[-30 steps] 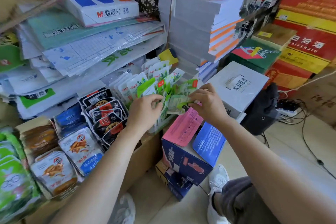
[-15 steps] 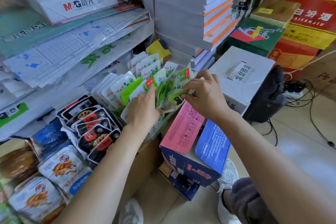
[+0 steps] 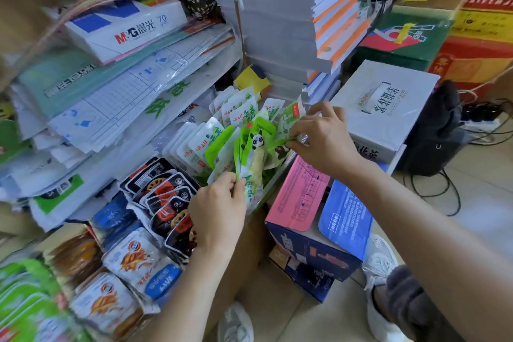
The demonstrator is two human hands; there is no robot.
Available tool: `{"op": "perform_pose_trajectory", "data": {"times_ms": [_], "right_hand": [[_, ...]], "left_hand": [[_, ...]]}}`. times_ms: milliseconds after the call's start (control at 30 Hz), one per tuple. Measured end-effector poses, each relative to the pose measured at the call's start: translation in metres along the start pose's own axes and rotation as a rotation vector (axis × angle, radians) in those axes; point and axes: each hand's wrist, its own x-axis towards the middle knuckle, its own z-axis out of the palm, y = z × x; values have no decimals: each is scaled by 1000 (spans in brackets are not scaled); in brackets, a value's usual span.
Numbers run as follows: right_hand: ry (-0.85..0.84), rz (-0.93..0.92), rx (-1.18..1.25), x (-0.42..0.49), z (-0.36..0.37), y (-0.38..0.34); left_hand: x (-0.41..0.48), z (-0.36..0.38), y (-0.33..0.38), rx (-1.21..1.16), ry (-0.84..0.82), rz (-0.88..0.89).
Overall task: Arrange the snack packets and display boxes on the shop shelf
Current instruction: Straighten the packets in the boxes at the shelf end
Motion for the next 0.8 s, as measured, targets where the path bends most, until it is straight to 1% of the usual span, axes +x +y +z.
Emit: {"op": "perform_pose_trajectory", "data": {"times_ms": [167,300,367,400,467,533,600,700,767,800], "right_hand": [[-12,-25,46,4,4,-10],[-38,42,166,9,6,-6],[-79,96,225,9,4,-2],[-114,107,242,9,2,-1],[-164,92,257,8,0,0],[-186,66,239,8,0,-3],[-205,31,207,7,1,-8],[-228,-28,170,5,5,-15],[-226,-62,126,3,8,-21],[-225,-67,114,3,9,-23]], "left_hand": [[-10,-4,0,-181,103,-53],[-5,1,1,-329,154,-143],[-2,6,2,-313,89,-137],[-1,8,3,-257,27,-126],[-2,9,2,-125,-85,-102],[-2,5,-1,-75,-138,-88],[-1,-2,-1,-92,-124,-71],[5,-11,5,-208,-7,-92],[13,-12,6,-286,1,-103],[17,-13,6,-293,-20,-94]]}}
